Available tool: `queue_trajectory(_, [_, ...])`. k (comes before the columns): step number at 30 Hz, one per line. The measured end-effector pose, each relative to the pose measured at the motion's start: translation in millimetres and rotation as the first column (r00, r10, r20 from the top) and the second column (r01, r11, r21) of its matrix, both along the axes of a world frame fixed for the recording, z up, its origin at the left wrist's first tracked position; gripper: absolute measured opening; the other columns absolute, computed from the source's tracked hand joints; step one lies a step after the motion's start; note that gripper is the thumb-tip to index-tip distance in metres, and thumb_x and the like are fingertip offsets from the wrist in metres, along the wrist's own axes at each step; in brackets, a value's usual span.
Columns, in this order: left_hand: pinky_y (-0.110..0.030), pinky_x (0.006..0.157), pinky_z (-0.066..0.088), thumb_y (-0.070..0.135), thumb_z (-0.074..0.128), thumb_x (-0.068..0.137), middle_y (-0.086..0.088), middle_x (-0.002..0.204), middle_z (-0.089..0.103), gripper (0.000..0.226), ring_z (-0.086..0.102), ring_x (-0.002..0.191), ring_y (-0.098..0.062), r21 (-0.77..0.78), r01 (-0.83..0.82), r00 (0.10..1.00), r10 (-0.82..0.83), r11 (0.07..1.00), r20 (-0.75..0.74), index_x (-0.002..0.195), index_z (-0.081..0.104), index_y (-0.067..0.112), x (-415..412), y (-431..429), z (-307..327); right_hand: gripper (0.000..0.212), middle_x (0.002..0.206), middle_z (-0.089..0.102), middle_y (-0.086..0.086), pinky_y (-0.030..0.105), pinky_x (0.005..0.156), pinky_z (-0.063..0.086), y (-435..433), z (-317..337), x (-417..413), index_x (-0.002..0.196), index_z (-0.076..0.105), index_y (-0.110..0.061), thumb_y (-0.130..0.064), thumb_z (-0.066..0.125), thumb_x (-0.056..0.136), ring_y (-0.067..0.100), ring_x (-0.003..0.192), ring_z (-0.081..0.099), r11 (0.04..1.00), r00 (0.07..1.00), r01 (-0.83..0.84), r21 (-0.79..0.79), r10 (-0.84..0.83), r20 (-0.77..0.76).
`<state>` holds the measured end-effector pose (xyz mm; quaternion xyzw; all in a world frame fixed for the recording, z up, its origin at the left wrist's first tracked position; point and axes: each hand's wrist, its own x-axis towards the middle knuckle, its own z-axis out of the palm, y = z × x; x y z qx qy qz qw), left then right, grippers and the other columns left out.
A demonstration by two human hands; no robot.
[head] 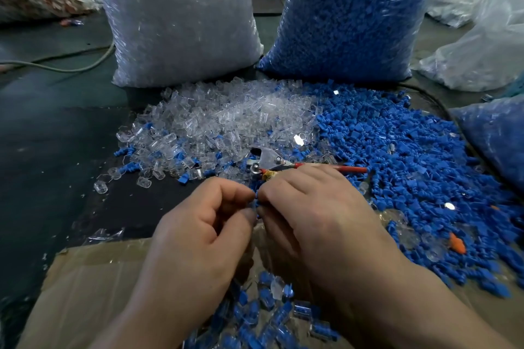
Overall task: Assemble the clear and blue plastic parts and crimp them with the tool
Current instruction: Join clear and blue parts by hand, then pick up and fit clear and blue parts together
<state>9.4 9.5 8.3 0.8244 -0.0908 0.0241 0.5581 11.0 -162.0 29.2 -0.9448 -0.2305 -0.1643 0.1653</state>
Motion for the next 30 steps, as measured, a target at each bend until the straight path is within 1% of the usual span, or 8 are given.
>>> queue_trajectory(4, [-0.022, 0.047, 0.052, 0.059, 0.055, 0.073, -0.002, 0.066, 0.071, 0.032, 0.067, 0.053, -0.014, -0.198, -0.022, 0.991, -0.005, 0.98, -0.135, 0.093, 0.07, 0.039, 0.5, 1.3, 3.8, 0.027, 0.09, 0.064, -0.001, 0.04, 0.074, 0.046, 0.7, 2.1, -1.3, 0.095, 0.066, -0.017, -0.031, 0.043, 0.094, 0.021, 0.082, 0.058, 0.999, 1.0, -0.014, 0.029, 0.014, 0.018])
queue_trajectory(9, [-0.023, 0.045, 0.043, 0.08, 0.047, 0.08, -0.004, 0.055, 0.061, 0.06, 0.054, 0.047, -0.013, -0.107, 0.076, 0.973, -0.097, 0.991, -0.207, 0.082, 0.065, 0.023, 4.4, 8.3, 5.3, 0.014, 0.094, 0.063, 0.0, 0.035, 0.074, 0.043, 3.8, 5.3, -4.2, 0.097, 0.067, -0.014, -0.02, 0.055, 0.095, 0.018, 0.084, 0.054, 0.997, 0.996, -0.046, 0.057, 0.041, 0.083])
queue_trajectory(12, [-0.035, 0.048, 0.041, 0.073, 0.058, 0.072, -0.001, 0.056, 0.052, 0.052, 0.047, 0.05, -0.017, -0.187, 0.071, 0.977, -0.106, 0.98, -0.183, 0.079, 0.064, 0.023, 4.8, 10.1, 6.3, 0.026, 0.086, 0.058, -0.005, 0.033, 0.069, 0.041, 7.2, 10.0, -9.1, 0.091, 0.063, -0.017, -0.031, 0.043, 0.1, 0.014, 0.08, 0.051, 0.989, 0.998, -0.05, 0.136, 0.056, -0.037])
queue_trajectory(14, [-0.028, 0.047, 0.042, 0.065, 0.056, 0.077, 0.006, 0.056, 0.053, 0.037, 0.047, 0.05, -0.009, -0.125, 0.134, 0.99, -0.139, 0.983, -0.036, 0.081, 0.065, 0.028, 4.5, 11.3, 8.2, 0.026, 0.077, 0.054, -0.012, 0.03, 0.063, 0.04, 10.5, 13.1, -11.2, 0.082, 0.056, -0.027, -0.042, 0.041, 0.096, 0.005, 0.073, 0.049, 0.961, 0.968, 0.04, 0.274, 0.03, -0.248])
queue_trajectory(18, [-0.023, 0.054, 0.048, 0.047, 0.056, 0.09, 0.004, 0.079, 0.063, 0.013, 0.059, 0.065, -0.013, 0.081, 0.244, 0.939, -0.256, 0.966, 0.231, 0.093, 0.063, 0.037, 2.1, 12.6, 15.6, 0.027, 0.053, 0.046, -0.009, 0.023, 0.046, 0.032, 8.9, 24.2, -11.5, 0.058, 0.054, -0.023, -0.029, 0.049, 0.084, 0.007, 0.05, 0.04, 0.582, 0.594, 0.457, 0.673, 0.364, -0.718])
queue_trajectory(20, [-0.027, 0.058, 0.049, 0.044, 0.057, 0.09, 0.004, 0.086, 0.064, 0.01, 0.062, 0.072, -0.018, 0.15, 0.279, 0.918, -0.31, 0.948, 0.249, 0.093, 0.063, 0.037, 1.8, 14.6, 17.6, 0.032, 0.051, 0.045, -0.005, 0.023, 0.043, 0.032, 4.9, 26.4, -10.5, 0.055, 0.054, -0.022, -0.024, 0.05, 0.086, 0.011, 0.047, 0.038, 0.59, 0.493, 0.508, 0.627, 0.397, -0.774])
queue_trajectory(24, [-0.023, 0.055, 0.048, 0.046, 0.059, 0.077, 0.015, 0.082, 0.066, 0.01, 0.063, 0.074, -0.008, 0.35, 0.173, 0.953, -0.247, 0.921, 0.178, 0.083, 0.062, 0.038, 4.7, 22.2, 21.3, 0.028, 0.06, 0.056, -0.003, 0.036, 0.054, 0.045, -1.6, 16.8, -9.6, 0.069, 0.054, -0.019, -0.036, 0.05, 0.09, 0.007, 0.052, 0.049, 0.914, 0.757, 0.269, 0.305, -0.005, -0.653])
queue_trajectory(30, [-0.019, 0.052, 0.039, 0.048, 0.057, 0.077, 0.038, 0.093, 0.057, 0.012, 0.056, 0.08, 0.008, 0.623, 0.145, 0.981, -0.192, 0.768, 0.008, 0.088, 0.056, 0.044, 14.9, 32.0, 16.3, 0.02, 0.093, 0.06, -0.016, 0.035, 0.073, 0.048, -4.7, 9.4, -9.8, 0.099, 0.051, -0.035, -0.053, 0.042, 0.095, 0.009, 0.083, 0.056, 0.987, 0.904, 0.156, -0.047, -0.162, -0.396])
